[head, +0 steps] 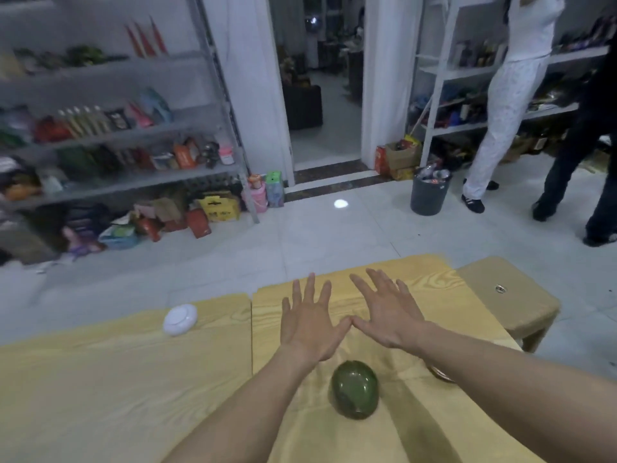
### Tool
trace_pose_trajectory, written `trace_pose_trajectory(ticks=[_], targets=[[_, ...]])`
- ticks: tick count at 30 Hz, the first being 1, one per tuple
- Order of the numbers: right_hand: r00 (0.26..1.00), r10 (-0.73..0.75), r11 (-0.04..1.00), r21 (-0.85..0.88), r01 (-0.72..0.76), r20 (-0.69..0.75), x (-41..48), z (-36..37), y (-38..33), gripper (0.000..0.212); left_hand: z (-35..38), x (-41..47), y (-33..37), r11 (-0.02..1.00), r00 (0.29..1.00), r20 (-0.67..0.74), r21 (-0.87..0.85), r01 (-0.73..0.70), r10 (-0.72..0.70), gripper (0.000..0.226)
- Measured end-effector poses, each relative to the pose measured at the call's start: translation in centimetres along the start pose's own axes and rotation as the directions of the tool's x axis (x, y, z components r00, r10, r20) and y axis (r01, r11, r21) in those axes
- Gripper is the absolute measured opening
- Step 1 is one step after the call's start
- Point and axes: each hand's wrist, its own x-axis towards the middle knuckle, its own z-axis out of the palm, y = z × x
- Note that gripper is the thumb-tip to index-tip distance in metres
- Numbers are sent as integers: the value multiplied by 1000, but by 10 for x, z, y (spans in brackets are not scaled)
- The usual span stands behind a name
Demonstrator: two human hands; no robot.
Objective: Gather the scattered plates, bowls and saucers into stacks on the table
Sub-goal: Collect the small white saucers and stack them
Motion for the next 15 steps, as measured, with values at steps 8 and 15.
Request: trace_pose_trajectory(ticks=[8, 15], targets=[[974, -221, 975, -52, 218, -52, -11, -11, -180, 84, -49, -122, -155, 973, 967, -108, -38, 226, -229, 80], [956, -290, 957, -25, 290, -39, -38, 8, -306, 82, -59, -201, -259, 934, 933, -64, -73, 349, -354, 78]])
